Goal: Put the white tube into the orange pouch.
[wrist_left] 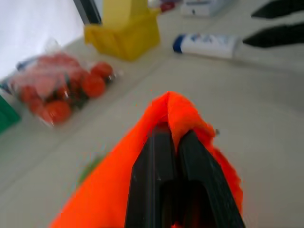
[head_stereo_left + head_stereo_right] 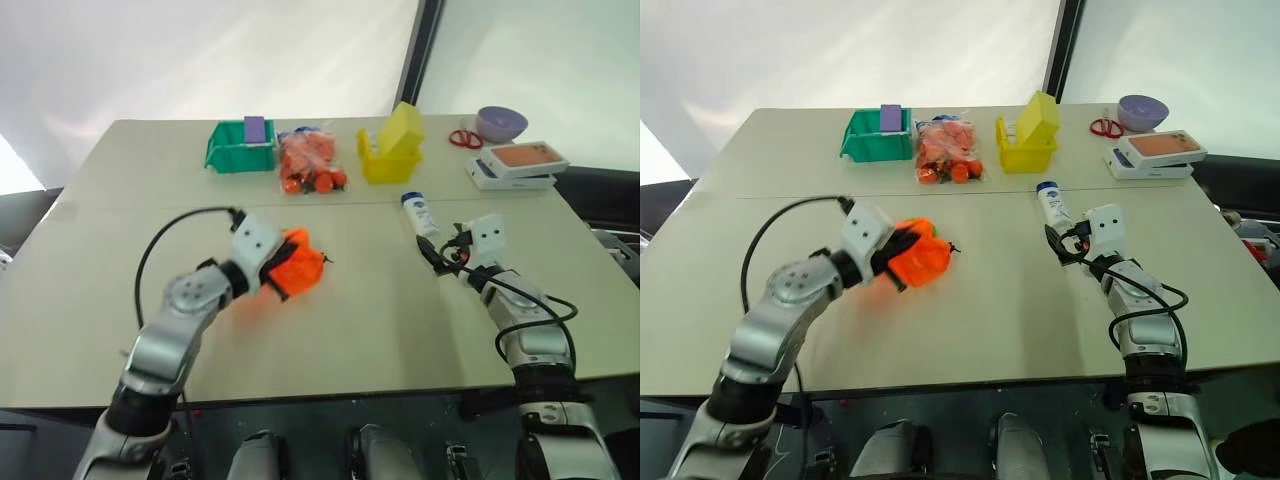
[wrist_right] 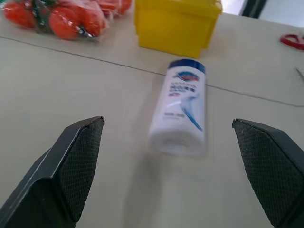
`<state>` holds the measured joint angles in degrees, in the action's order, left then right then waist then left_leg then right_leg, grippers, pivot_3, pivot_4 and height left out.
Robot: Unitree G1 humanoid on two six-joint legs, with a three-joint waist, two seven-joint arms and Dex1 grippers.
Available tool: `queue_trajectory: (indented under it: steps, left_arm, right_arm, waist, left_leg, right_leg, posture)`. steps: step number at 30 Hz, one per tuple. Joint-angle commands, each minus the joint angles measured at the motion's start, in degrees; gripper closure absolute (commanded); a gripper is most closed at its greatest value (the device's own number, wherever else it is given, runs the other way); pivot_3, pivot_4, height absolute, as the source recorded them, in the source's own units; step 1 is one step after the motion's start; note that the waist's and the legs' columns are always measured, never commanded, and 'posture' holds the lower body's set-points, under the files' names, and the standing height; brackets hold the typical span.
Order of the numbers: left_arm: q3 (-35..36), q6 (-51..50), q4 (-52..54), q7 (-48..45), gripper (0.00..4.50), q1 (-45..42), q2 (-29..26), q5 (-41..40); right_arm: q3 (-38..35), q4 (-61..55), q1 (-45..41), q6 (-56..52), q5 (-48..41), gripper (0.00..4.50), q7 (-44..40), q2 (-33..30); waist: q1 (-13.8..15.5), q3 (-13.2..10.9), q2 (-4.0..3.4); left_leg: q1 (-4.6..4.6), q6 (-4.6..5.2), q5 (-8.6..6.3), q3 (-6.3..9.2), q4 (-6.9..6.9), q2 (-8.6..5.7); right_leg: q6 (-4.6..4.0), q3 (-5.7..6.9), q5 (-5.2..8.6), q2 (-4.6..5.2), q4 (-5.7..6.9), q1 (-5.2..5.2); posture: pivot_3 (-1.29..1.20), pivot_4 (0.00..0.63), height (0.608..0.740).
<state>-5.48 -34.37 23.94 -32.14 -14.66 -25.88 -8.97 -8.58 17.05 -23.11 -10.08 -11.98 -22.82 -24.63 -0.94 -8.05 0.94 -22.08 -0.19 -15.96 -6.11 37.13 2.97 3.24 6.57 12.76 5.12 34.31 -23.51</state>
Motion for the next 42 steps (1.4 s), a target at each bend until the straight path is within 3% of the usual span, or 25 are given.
queue_trajectory:
  steps: [1, 7, 13, 18, 21, 25, 26, 31, 35, 42]
  left_arm:
    - [2.9, -0.2, 5.2, -0.4, 4.45, 3.8, -1.4, -2.0]
    - [4.6, -1.5, 7.6, 3.2, 4.45, 10.3, 1.0, -3.9]
    - [3.2, -0.9, 7.0, 4.8, 4.45, 9.5, 2.8, -3.6]
    - [2.6, -0.5, 6.5, 4.9, 4.45, 9.2, 2.6, -3.3]
    - [2.6, -0.2, 5.9, 4.8, 4.5, 8.8, 2.6, -3.2]
    - [2.9, -0.1, 5.4, 4.8, 4.5, 8.3, 2.7, -3.5]
    - [2.9, 0.0, 5.3, 4.8, 4.5, 8.3, 2.8, -3.6]
    - [3.9, 0.1, 4.8, 5.2, 4.5, 8.6, 4.5, -5.1]
    - [6.0, -1.3, 4.1, 6.0, 4.5, 7.9, 6.7, -8.1]
    - [8.7, -2.4, 2.3, 4.7, 4.5, 6.9, 7.1, -13.2]
  right_arm:
    - [-0.3, 2.8, -3.4, 1.3, 1.5, 0.0, 2.8, 1.3]
    - [-0.2, 14.5, -9.8, 4.6, 4.1, 0.0, 8.2, 4.5]
    - [-1.8, 28.9, -17.6, 9.1, 4.8, 0.0, 12.8, 5.6]
    - [-3.0, 34.7, -20.3, 11.4, 3.4, 0.0, 11.8, 6.2]
    - [-4.1, 36.1, -21.1, 11.9, 2.0, 0.88, 10.7, 6.6]
    - [-4.1, 35.8, -20.8, 12.8, 2.2, 2.8, 10.6, 6.6]
    - [-4.1, 35.0, -20.4, 12.8, 2.0, 2.93, 10.1, 6.6]
    - [-2.9, 23.6, -14.9, 12.6, 0.8, 2.93, 4.7, 6.1]
    - [-0.2, 3.2, -4.6, 7.7, -2.2, 2.93, -5.0, 3.4]
    - [5.9, -32.4, 16.8, -9.4, -16.2, 2.93, -25.6, -9.0]
  waist:
    - [0.0, 0.0, -0.03]
    - [0.2, 0.0, -0.06]
    - [0.1, 0.0, -0.07]
    - [0.0, 0.0, -0.08]
    - [0.0, -0.1, -0.1]
    - [0.0, -0.1, -0.11]
    - [0.0, -0.1, -0.12]
    - [0.2, -0.1, -0.16]
    - [0.3, -0.1, -0.18]
    - [0.4, -0.1, -0.19]
  left_leg:
    - [0.01, -0.02, 0.01, 0.01, 0.0, 0.02]
    - [-0.01, -0.02, 0.02, 0.03, 0.05, -0.07]
    - [-0.04, -0.02, 0.02, 0.03, 0.04, -0.1]
    - [-0.03, -0.01, 0.02, 0.03, 0.01, -0.07]
    - [-0.02, -0.01, 0.02, 0.03, 0.01, -0.06]
    - [0.0, -0.02, 0.03, 0.02, 0.02, -0.06]
    - [0.01, -0.02, 0.03, 0.03, 0.02, -0.06]
    - [-0.02, -0.02, 0.02, 0.04, 0.0, -0.05]
    - [-0.07, 0.02, 0.0, 0.05, -0.01, -0.06]
    - [-0.06, 0.06, -0.05, 0.13, -0.03, -0.06]
  right_leg:
    - [-0.01, -0.02, 0.0, 0.0, -0.01, -0.01]
    - [-0.2, -0.07, 0.07, 0.14, -0.04, 0.05]
    - [-0.06, -0.07, -0.02, 0.15, -0.04, 0.04]
    - [-0.04, -0.06, -0.02, 0.12, -0.04, 0.04]
    - [-0.04, -0.06, -0.02, 0.12, -0.04, 0.04]
    - [-0.04, -0.07, -0.03, 0.12, -0.03, 0.06]
    - [-0.04, -0.07, -0.02, 0.12, -0.03, 0.07]
    - [-0.03, -0.07, -0.02, 0.13, -0.05, 0.06]
    - [-0.01, -0.07, -0.02, 0.17, -0.05, 0.05]
    - [0.0, -0.02, 0.01, 0.21, -0.12, 0.06]
  posture:
    - [0.0, 0.15, 0.74]
    - [0.0, 0.15, 0.74]
    - [0.0, 0.15, 0.74]
    - [0.0, 0.15, 0.74]
    - [0.0, 0.15, 0.74]
    - [0.0, 0.15, 0.74]
    - [0.0, 0.15, 0.74]
    - [0.0, 0.15, 0.74]
    - [0.0, 0.15, 0.74]
    - [0.0, 0.15, 0.74]
